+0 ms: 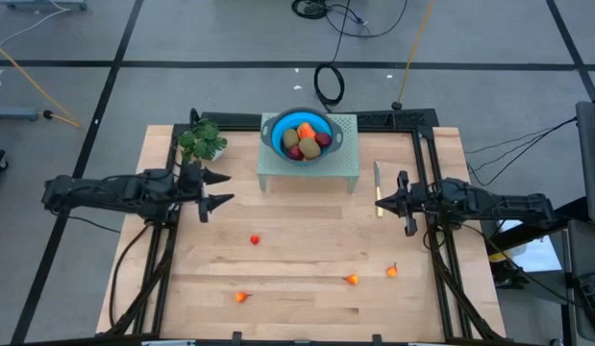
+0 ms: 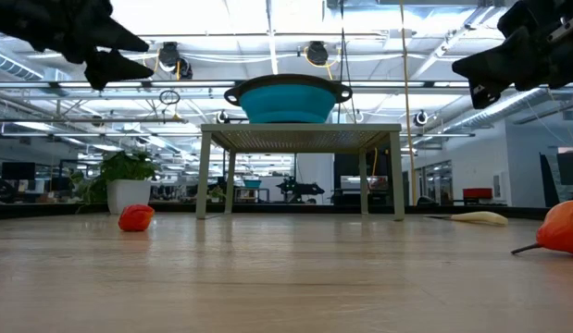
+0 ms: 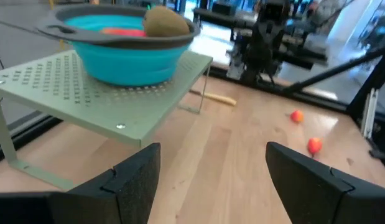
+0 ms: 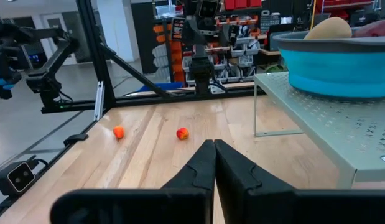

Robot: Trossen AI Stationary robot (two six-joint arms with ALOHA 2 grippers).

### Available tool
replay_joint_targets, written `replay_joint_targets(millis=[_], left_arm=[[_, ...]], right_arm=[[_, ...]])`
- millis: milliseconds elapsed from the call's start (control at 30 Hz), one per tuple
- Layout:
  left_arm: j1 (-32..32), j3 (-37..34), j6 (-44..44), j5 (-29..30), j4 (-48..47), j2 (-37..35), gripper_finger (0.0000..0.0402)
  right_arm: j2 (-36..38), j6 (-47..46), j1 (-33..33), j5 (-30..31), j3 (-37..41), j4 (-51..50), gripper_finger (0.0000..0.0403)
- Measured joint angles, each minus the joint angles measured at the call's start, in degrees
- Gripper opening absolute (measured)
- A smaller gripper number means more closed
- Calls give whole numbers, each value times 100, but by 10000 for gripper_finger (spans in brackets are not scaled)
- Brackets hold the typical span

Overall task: Pick & Place Fruit
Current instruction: Put the peach into the colander on the shelf

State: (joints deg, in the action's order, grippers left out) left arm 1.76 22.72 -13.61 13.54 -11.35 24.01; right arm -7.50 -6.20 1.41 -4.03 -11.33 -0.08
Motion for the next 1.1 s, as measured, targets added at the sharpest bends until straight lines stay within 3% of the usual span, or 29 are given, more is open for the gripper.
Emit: replay_joint_targets(millis=[533, 833, 1100], left_arm=[[1125, 1789, -538, -169, -1701, 2286, 292], [1787, 1901, -1526, -170, -1706, 3277, 291], [1981, 1901, -2641, -169, -1330, 4200, 291]], right_arm=[[82, 151, -2, 267, 11, -17, 1], [82, 151, -2, 256, 11, -19, 4], [82, 151, -2, 247, 11, -19, 4]])
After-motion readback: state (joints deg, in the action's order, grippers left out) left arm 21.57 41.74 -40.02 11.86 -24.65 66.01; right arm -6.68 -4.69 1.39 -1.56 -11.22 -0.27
